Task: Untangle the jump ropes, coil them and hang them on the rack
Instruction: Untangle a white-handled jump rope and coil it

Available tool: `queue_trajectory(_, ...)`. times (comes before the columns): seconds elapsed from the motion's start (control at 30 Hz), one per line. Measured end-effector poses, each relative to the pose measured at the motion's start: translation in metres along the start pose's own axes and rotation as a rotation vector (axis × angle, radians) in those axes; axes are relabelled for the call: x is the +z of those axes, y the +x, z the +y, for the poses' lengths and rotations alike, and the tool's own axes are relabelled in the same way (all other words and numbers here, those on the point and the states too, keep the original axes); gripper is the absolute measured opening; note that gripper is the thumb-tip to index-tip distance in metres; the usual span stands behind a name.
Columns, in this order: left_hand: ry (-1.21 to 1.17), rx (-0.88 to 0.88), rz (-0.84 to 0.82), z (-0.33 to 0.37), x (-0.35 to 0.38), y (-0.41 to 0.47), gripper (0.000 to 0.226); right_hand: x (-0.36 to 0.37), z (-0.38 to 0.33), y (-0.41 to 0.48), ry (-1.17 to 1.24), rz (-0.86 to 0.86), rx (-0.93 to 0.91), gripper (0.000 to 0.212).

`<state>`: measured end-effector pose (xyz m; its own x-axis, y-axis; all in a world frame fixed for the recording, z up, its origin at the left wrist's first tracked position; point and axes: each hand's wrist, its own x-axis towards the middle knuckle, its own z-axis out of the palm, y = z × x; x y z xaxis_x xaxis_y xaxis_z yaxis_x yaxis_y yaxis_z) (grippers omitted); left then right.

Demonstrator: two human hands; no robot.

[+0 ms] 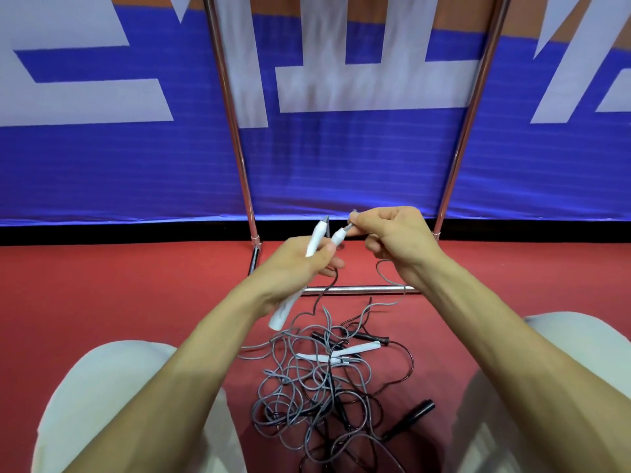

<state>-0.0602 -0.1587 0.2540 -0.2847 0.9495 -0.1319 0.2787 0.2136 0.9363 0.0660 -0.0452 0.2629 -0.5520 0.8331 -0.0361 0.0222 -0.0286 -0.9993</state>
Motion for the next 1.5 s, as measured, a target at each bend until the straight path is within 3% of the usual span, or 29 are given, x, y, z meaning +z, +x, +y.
queue_trajectory(0.1, 0.083, 0.015, -0.062, 0.002, 0.004, -0.003, 0.017, -0.001, 0.002, 0.001, 0.103, -0.03, 0.12, 0.015)
queue_trajectory(0.17, 0.416, 0.095, 0.025, -0.002, 0.003, -0.001, 0.017, -0.002, 0.002, 0.0, 0.096, -0.042, 0.145, 0.014)
queue_trajectory(0.23, 0.667, 0.13, 0.115, -0.005, 0.002, 0.001, 0.02, -0.002, 0.003, -0.001, -0.035, -0.021, 0.088, 0.018)
queue_trajectory(0.3, 0.717, 0.125, 0.149, -0.006, 0.001, 0.001, 0.017, 0.0, 0.007, 0.0, -0.276, 0.057, -0.042, 0.024)
queue_trajectory(0.43, 0.732, 0.116, 0.229, -0.001, 0.001, -0.001, 0.023, 0.005, 0.018, 0.007, -0.35, 0.126, -0.212, 0.032)
queue_trajectory(0.53, 0.776, 0.135, 0.274, 0.002, 0.001, -0.003, 0.025, 0.012, 0.02, 0.005, -0.338, -0.024, -0.117, 0.044)
queue_trajectory(0.6, 0.791, 0.156, 0.29, 0.002, 0.0, -0.004, 0.025, 0.016, 0.017, 0.001, -0.179, -0.126, 0.004, 0.052)
queue_trajectory(0.7, 0.818, 0.151, 0.3, 0.0, -0.002, -0.003, 0.017, 0.015, 0.007, -0.004, -0.171, -0.167, 0.072, 0.056)
queue_trajectory(0.87, 0.856, 0.126, 0.248, -0.005, -0.003, 0.0, 0.014, 0.013, -0.001, -0.009, -0.183, -0.279, 0.044, 0.048)
queue_trajectory(1.03, 0.758, 0.133, 0.185, 0.0, 0.005, -0.002, 0.027, 0.01, 0.0, -0.008, -0.158, -0.297, 0.018, 0.039)
queue_trajectory(1.37, 0.563, 0.184, 0.224, 0.002, 0.003, -0.005, 0.011, 0.01, 0.0, -0.004, 0.305, 0.0, 0.006, 0.036)
queue_trajectory(1.5, 0.562, 0.179, 0.359, 0.001, 0.003, -0.005, 0.039, 0.011, -0.002, -0.001, 0.439, 0.102, 0.017, 0.032)
